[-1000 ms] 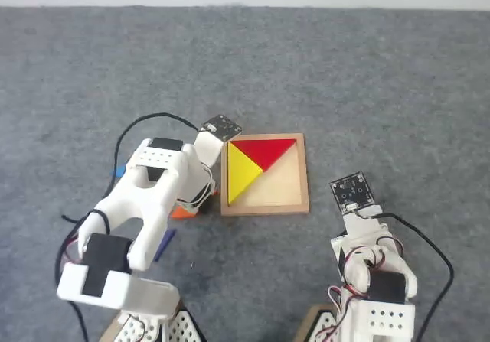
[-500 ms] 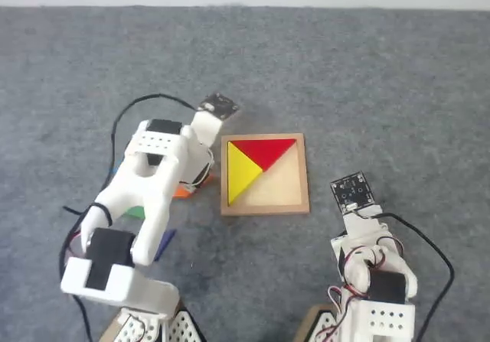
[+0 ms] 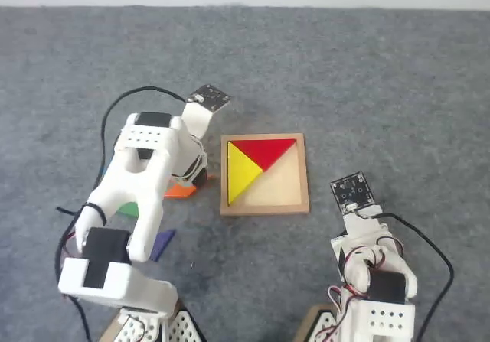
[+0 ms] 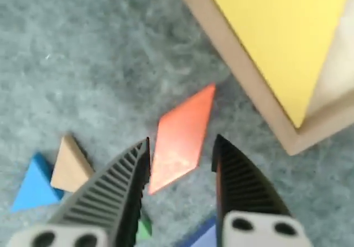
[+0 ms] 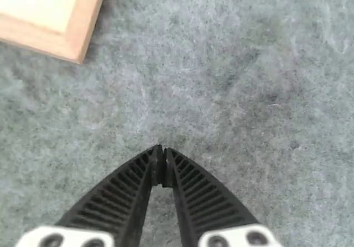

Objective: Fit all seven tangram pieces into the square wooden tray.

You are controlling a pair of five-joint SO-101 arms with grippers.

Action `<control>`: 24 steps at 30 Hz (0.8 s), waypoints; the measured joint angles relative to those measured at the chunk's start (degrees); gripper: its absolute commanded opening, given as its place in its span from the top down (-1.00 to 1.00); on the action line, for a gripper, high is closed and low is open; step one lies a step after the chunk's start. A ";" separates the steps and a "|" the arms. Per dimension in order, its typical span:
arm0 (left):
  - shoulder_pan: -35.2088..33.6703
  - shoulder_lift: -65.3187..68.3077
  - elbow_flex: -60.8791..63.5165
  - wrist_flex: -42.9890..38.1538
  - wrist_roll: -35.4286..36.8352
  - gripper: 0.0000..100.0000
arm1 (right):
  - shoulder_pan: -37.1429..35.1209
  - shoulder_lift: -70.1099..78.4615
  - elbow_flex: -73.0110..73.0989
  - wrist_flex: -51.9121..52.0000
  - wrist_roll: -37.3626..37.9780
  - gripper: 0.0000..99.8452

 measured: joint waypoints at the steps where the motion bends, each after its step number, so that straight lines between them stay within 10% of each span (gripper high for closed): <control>1: -0.44 0.00 0.00 0.00 -0.44 0.62 | 0.00 0.00 0.00 0.00 0.00 0.98; 24: 0.62 11.87 -2.46 -1.32 0.70 0.98 | 0.00 0.00 0.00 0.00 0.00 0.98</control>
